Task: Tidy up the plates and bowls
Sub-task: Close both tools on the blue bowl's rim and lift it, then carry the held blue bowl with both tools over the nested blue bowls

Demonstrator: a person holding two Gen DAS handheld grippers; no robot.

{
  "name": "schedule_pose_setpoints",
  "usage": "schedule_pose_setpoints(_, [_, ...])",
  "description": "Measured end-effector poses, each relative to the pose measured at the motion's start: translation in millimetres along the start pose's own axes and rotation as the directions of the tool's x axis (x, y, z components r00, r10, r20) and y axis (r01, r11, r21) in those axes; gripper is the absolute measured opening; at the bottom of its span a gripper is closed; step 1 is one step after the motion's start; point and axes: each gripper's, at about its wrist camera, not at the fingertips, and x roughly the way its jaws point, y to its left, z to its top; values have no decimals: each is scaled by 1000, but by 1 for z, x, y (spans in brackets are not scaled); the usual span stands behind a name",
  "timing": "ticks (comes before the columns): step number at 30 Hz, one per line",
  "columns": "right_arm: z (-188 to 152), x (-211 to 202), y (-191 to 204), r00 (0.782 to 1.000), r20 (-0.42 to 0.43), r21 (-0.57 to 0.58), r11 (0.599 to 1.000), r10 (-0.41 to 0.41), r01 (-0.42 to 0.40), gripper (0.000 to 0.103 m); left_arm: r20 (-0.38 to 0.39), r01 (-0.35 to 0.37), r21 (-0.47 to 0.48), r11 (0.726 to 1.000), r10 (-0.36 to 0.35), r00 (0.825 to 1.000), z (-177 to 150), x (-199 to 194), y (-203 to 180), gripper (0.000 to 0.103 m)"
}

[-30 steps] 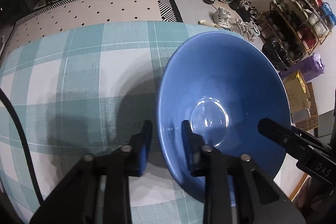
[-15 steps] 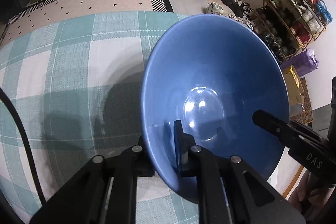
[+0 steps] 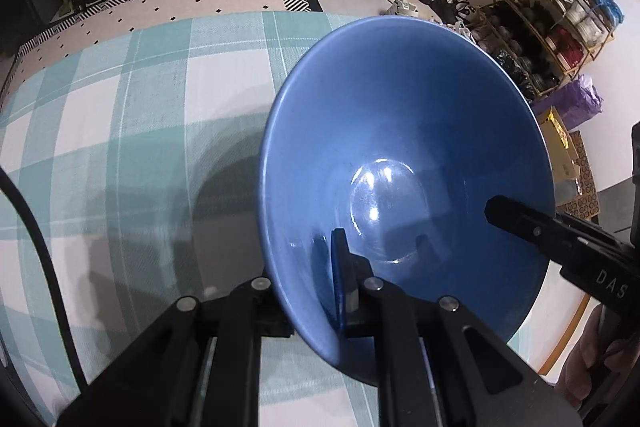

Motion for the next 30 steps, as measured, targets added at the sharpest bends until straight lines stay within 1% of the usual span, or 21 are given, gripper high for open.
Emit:
schedule_pose_setpoints(4, [-17,-10,3,1000,-7,0,1000,12,-12,17,13,-15,18,1000,14,1000,-18,-10,-1,11])
schedule_pose_setpoints(11, [-54,-18,7,998,-52,13,1000,26,-25,17,10,-27,42,999,26,1000,-47,-22,-2,11])
schedule_pose_setpoints(16, [-76,-28,10,998,-58,20,999,38,-37,17,23,-31,58,998,29,999,-69,-32,-4,12])
schedule_pose_setpoints(20, [-94,-33,17,997,-68,12,999,34,-33,17,28,-36,67,997,34,999,-87,-40,-3,12])
schedule_pose_setpoints(30, [-128,-40,27,996,-82,3,999,41,-40,17,36,-31,65,997,29,999,-113,-48,4,12])
